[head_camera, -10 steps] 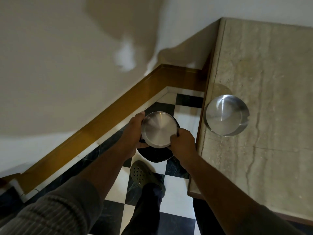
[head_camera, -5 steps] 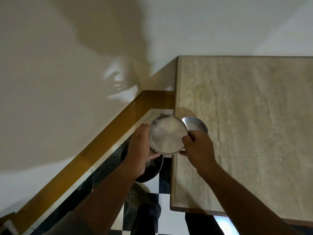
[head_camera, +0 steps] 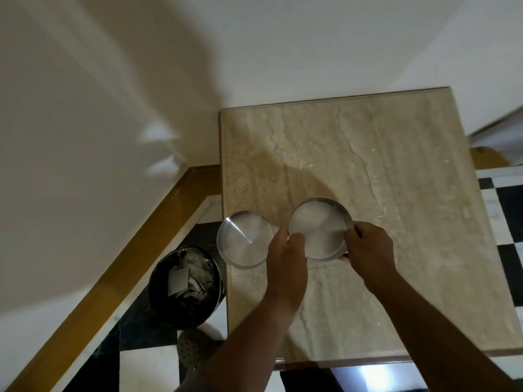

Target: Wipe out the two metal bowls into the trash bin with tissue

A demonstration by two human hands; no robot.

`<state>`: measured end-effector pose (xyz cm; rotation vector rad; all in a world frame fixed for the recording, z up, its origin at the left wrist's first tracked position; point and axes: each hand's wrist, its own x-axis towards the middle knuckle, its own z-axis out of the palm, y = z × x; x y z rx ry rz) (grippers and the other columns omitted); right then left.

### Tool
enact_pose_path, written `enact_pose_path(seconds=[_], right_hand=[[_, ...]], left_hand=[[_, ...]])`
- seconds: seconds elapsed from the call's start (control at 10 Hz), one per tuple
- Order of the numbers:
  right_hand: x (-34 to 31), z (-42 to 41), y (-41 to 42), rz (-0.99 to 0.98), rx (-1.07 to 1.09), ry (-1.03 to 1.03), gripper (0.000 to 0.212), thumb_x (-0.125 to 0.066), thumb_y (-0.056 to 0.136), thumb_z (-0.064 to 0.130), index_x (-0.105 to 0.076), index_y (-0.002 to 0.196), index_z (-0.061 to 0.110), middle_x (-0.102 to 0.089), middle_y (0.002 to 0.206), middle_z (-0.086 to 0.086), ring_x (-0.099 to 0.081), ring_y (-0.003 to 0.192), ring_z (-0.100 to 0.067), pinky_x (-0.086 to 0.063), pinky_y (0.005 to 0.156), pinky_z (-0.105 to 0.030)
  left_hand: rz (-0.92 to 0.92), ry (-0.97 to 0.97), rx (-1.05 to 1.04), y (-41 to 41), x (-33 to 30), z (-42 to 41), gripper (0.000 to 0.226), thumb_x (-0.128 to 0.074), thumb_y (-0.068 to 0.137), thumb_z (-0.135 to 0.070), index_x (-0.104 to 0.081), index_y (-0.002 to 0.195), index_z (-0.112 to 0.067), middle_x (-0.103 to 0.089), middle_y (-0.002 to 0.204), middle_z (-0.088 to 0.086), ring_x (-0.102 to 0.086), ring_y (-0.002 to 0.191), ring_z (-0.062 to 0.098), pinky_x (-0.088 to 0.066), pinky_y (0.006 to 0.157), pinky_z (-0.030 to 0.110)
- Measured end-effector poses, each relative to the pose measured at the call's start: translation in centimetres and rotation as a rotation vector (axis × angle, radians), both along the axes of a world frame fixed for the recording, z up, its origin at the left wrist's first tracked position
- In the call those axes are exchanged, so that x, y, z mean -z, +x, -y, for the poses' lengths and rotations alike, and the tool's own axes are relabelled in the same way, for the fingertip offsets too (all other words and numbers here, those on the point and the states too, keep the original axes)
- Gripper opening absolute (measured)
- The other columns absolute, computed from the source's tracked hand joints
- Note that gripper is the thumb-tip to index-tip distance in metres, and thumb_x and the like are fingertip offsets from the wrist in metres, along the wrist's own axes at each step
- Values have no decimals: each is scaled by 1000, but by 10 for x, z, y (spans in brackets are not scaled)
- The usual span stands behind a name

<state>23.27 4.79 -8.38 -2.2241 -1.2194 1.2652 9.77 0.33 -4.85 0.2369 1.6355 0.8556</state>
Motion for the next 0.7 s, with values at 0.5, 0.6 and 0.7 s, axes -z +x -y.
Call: enact_pose_path(seconds=[0.5, 0.6, 0.7], right_hand=[[39, -4, 5, 111, -156, -36, 29, -47, 93, 5, -53, 65, 10, -48, 57, 0, -47, 49, -11, -30, 35, -12], [34, 2, 4, 104, -165, -62, 22, -50, 93, 10, -59, 73, 6, -54, 63, -3, -53, 55, -16, -31, 43, -16], [27, 9, 1, 62, -140, -68, 18, -55, 90, 20, -63, 90, 4, -62, 83, -8, -60, 67, -19, -40, 50, -19]], left_hand=[[-52, -59, 40, 19, 23, -3, 62, -57, 62, -49, -62, 121, -34, -65, 119, -11, -59, 111, 4, -50, 105, 45], [-140, -66, 132, 21, 14, 2, 66, -54, 65, -57, -60, 125, -31, -66, 125, -4, -61, 118, 16, -49, 106, 48], [-239, -73, 195, 17, 7, 7, 65, -54, 81, -60, -56, 135, -25, -61, 137, 3, -59, 125, 23, -49, 107, 44]])
